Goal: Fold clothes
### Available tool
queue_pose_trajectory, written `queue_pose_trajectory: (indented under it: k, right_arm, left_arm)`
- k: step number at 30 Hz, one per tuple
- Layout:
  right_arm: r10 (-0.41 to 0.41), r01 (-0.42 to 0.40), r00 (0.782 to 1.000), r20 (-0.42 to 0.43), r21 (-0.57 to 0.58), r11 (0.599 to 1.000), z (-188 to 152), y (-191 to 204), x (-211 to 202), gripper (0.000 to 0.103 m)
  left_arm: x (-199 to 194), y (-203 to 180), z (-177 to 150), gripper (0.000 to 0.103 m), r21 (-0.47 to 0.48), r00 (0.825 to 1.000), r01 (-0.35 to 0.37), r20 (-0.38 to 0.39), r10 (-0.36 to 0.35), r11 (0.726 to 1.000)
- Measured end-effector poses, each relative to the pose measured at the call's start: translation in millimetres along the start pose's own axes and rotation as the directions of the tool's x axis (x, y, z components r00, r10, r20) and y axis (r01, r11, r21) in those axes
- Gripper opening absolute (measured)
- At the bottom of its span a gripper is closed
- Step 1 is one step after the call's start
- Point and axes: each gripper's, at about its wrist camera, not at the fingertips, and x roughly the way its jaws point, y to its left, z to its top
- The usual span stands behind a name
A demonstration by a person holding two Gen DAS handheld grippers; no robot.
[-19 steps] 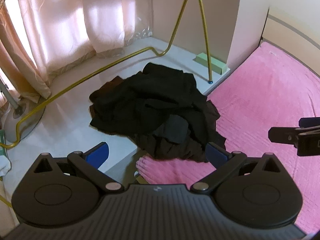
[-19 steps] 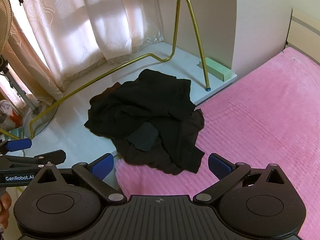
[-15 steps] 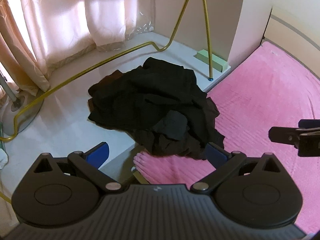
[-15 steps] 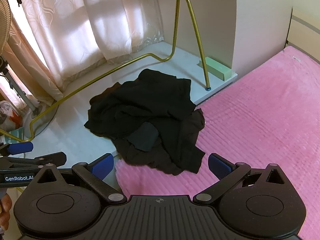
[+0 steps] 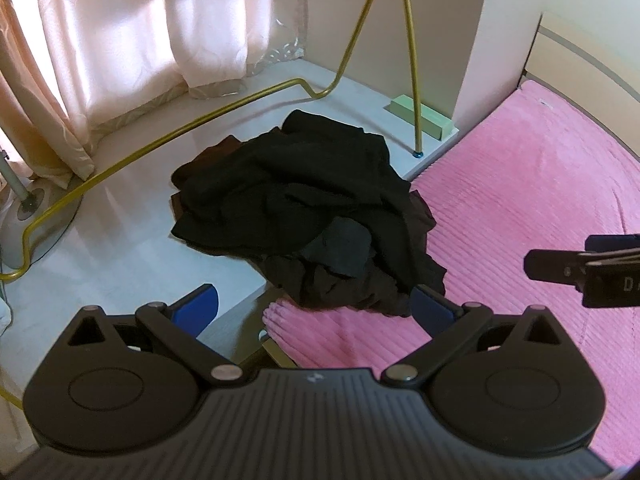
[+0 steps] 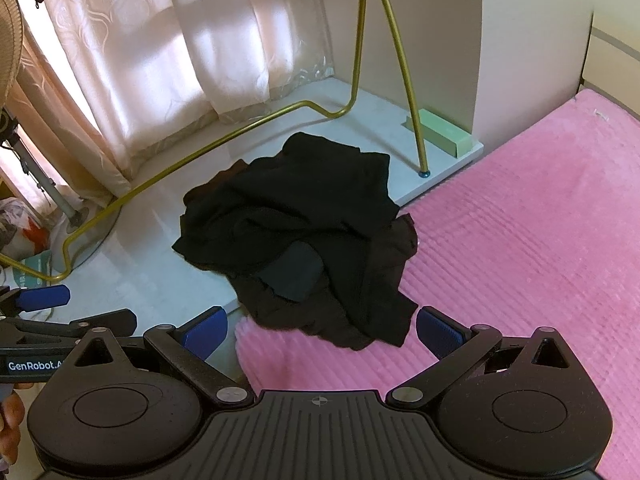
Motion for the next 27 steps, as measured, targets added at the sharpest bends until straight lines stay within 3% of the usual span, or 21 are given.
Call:
queue_pose_trajectory:
  k: [27]
  right_arm:
    - [0.007, -0.007, 1.0, -0.011, -0.009, 1.0, -2.9, -0.6, 3.7, 0.103]
  left_arm:
    - [4.0, -4.7, 0.0, 0.101, 0.014, 1.0, 0.004, 0.0, -0.004, 1.0]
